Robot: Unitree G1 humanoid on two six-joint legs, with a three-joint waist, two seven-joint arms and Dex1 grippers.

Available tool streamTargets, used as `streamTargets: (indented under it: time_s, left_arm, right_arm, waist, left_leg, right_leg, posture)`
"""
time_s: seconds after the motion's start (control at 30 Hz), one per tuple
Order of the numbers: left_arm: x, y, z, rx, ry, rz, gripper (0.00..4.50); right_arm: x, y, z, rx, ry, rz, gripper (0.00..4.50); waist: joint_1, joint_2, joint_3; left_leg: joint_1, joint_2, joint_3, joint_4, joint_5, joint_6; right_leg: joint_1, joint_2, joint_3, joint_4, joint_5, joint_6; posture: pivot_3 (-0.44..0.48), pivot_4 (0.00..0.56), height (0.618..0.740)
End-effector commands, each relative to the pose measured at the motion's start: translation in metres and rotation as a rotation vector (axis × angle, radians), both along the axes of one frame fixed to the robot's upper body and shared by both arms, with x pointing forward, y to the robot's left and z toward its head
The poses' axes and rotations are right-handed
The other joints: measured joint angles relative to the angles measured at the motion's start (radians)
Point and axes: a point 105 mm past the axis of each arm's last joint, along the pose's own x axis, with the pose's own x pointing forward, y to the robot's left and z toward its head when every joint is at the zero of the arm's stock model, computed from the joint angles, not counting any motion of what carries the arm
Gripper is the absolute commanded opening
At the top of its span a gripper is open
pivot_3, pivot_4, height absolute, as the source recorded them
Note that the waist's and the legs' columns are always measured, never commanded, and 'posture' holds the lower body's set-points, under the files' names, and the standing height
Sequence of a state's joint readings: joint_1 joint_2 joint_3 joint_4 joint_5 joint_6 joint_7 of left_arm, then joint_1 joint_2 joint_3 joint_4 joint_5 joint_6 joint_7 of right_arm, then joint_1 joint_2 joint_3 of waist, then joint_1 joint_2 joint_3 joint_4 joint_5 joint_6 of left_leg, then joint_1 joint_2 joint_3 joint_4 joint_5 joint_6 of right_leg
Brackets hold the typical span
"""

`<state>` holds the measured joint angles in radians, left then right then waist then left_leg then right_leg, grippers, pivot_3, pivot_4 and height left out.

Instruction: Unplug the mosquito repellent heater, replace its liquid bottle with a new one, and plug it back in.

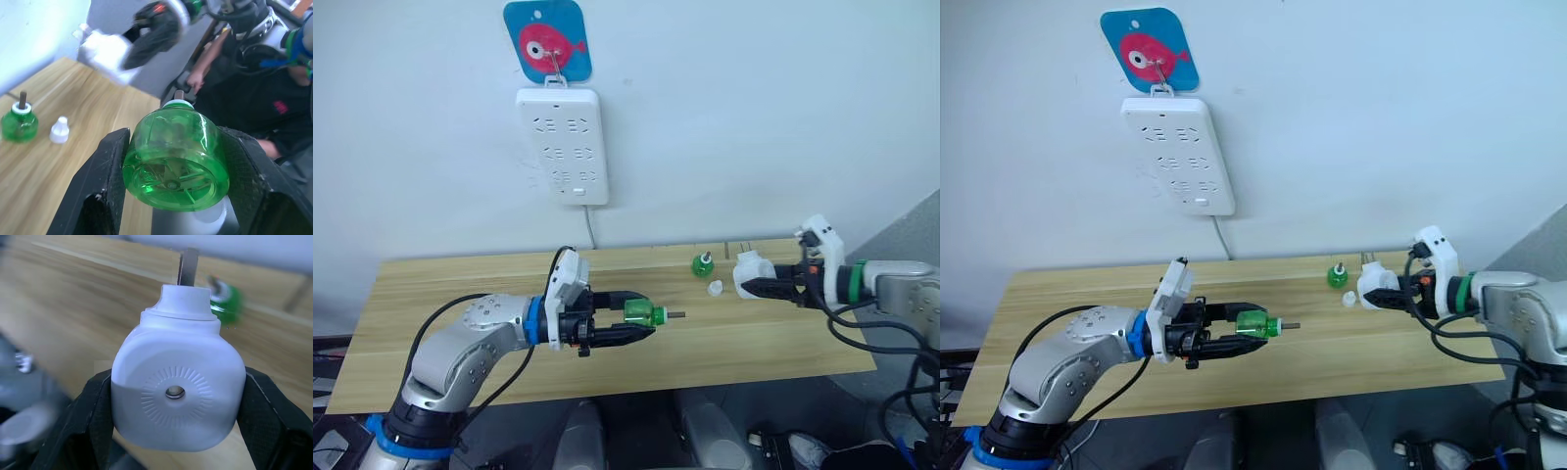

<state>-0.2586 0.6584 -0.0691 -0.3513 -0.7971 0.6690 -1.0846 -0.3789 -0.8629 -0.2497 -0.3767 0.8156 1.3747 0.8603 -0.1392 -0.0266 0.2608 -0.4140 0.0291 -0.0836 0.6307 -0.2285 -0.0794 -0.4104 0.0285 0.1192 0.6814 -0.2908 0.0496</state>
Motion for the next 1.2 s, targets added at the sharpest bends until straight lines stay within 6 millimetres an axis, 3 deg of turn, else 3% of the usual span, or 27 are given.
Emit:
streamTargets:
  time_s: [0.03,0.17,0.4,0.7,1.2]
  left_arm:
    - [0.005,0.002,0.023,-0.076,0.007,-0.035,2.38]
    - [0.013,0.0,0.043,-0.131,0.03,-0.054,2.38]
    - [0.017,-0.002,0.067,-0.21,0.062,-0.059,2.38]
    - [0.014,0.001,0.066,-0.194,0.073,-0.034,2.38]
    - [0.011,-0.003,0.062,-0.167,0.064,-0.069,2.38]
  right_arm:
    - [-0.017,0.009,0.045,0.148,-0.053,0.108,3.03]
    - [-0.03,0.017,0.066,0.253,-0.051,0.182,3.03]
    - [-0.03,0.039,0.071,0.367,-0.086,0.219,3.03]
    - [-0.029,0.061,0.078,0.46,-0.093,0.21,3.03]
    - [-0.03,0.07,0.076,0.416,-0.06,0.204,3.03]
  waist:
    - [-0.004,0.0,-0.001]
    - [-0.017,0.0,-0.006]
    - [-0.03,-0.001,-0.01]
    - [-0.03,0.001,-0.019]
    - [-0.028,0.002,-0.042]
  left_leg:
    - [0.0,0.0,0.0,0.002,0.0,0.0]
    - [-0.001,0.0,0.0,0.005,0.0,0.0]
    - [-0.004,0.0,0.0,0.01,0.0,0.0]
    - [-0.004,0.0,0.0,0.014,0.0,0.0]
    - [-0.003,0.0,0.0,0.014,0.0,0.001]
  right_leg:
    - [0.0,0.0,0.0,0.0,0.001,0.0]
    - [0.0,0.0,0.001,0.0,0.005,0.0]
    - [0.0,0.0,0.001,0.001,0.007,0.001]
    - [0.0,0.0,0.001,0.005,0.007,0.001]
    - [0.0,0.001,0.002,0.006,0.006,0.002]
  posture:
    - [-0.212,0.157,0.74]
    - [-0.227,0.141,0.74]
    - [-0.205,0.134,0.74]
    - [-0.181,0.122,0.74]
    - [-0.184,0.118,0.74]
